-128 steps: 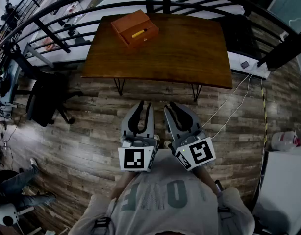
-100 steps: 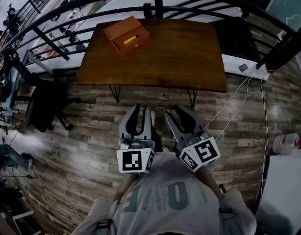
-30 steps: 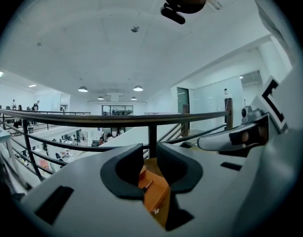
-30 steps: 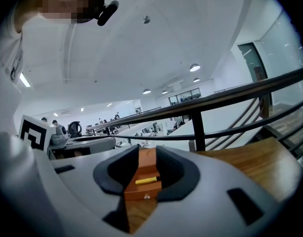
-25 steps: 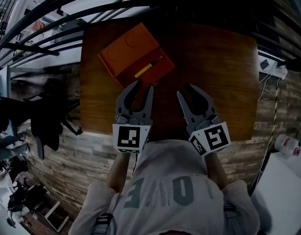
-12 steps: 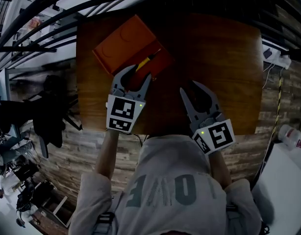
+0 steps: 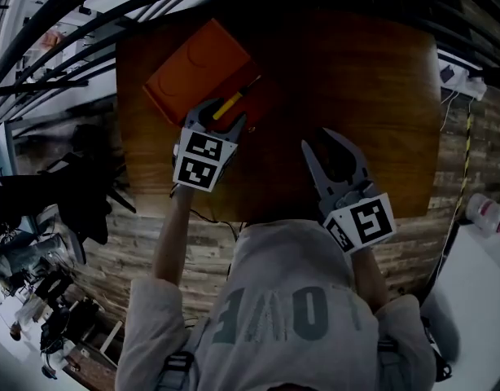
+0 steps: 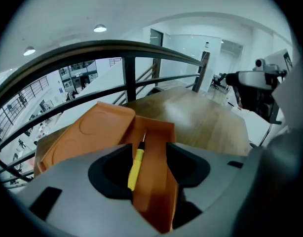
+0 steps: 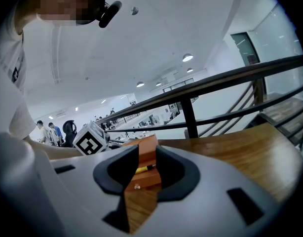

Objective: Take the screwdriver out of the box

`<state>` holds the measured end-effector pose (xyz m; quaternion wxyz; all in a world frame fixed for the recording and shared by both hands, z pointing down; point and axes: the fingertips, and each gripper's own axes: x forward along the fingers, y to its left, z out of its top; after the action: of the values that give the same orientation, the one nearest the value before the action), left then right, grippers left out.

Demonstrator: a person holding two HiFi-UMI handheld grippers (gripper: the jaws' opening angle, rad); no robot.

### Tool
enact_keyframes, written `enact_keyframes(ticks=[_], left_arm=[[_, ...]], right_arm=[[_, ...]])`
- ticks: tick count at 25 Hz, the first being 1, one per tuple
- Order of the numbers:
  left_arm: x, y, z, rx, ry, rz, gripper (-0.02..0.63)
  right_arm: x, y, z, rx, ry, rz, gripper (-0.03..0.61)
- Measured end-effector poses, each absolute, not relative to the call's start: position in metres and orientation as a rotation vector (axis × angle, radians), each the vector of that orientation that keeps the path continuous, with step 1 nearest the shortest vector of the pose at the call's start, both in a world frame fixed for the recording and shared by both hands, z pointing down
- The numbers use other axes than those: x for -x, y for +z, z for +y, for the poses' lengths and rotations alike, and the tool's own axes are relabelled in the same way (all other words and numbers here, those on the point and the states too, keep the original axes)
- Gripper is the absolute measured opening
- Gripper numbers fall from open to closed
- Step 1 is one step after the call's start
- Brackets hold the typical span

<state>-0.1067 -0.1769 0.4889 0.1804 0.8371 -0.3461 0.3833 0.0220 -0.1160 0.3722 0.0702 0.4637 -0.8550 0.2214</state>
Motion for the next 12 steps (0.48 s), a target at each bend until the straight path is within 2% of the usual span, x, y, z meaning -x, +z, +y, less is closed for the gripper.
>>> enact_keyframes(ticks=[12], left_arm=[[0.124,0.542,-0.184,-2.221,1.297,-0.921,0.208]], right_arm=[[-0.015,0.385,-0.128,-1.376,0.716,-2.556,0.103]])
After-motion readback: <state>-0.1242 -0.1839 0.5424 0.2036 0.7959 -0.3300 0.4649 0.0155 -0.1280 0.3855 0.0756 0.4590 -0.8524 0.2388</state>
